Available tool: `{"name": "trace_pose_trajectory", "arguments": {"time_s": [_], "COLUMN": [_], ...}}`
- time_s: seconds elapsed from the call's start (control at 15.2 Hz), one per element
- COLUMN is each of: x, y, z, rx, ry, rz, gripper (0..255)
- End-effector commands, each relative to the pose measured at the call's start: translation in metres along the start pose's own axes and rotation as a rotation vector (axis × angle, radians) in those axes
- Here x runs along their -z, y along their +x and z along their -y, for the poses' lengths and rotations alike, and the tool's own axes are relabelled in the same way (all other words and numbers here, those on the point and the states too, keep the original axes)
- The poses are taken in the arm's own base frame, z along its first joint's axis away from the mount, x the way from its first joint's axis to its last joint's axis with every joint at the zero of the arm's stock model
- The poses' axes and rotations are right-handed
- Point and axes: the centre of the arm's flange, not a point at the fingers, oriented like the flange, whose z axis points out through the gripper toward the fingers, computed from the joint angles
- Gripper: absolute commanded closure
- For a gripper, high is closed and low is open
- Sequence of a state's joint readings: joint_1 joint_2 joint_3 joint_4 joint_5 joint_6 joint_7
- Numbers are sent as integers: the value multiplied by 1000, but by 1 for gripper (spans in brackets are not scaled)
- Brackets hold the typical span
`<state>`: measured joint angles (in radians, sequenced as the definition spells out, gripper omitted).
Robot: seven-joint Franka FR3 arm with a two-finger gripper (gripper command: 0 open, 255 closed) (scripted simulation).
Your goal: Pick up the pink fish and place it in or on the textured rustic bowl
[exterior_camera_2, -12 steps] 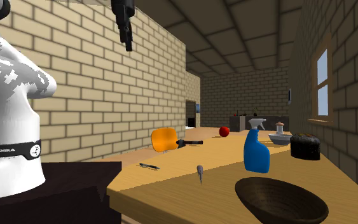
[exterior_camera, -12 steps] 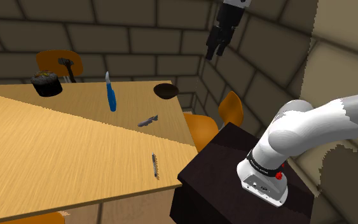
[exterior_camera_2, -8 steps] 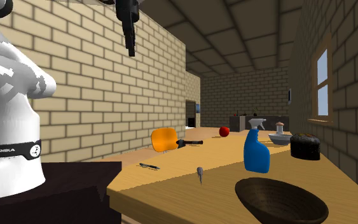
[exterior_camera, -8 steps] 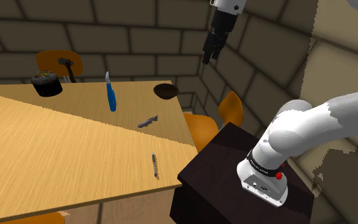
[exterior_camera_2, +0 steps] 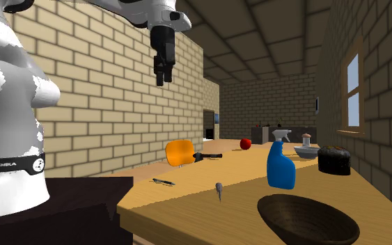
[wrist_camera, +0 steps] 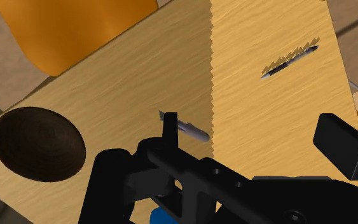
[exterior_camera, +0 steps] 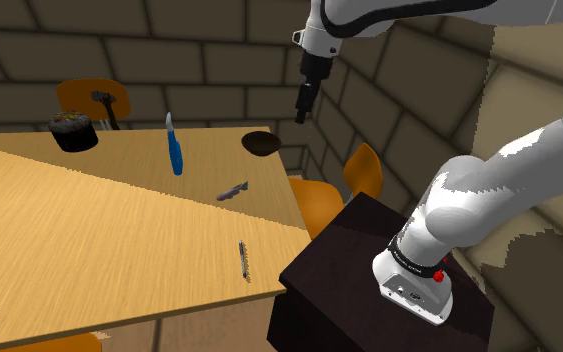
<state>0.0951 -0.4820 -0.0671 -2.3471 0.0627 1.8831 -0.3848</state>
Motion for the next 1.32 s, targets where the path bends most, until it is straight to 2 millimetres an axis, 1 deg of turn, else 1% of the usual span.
{"name": "trace_pose_trajectory", "arguments": {"time_s": [0.0, 0.26, 0.59, 0.92, 1.25], "x": [-21, -65, -120, -176, -233], "y": [15, 47, 87, 126, 163], "z": [-10, -20, -27, -28, -23], "rx": [66, 192, 349, 506, 664], "ry": [-3, -6, -11, -15, -20], "rz": [11, 35, 65, 95, 124], "gripper": [0, 0, 0, 0, 0]}}
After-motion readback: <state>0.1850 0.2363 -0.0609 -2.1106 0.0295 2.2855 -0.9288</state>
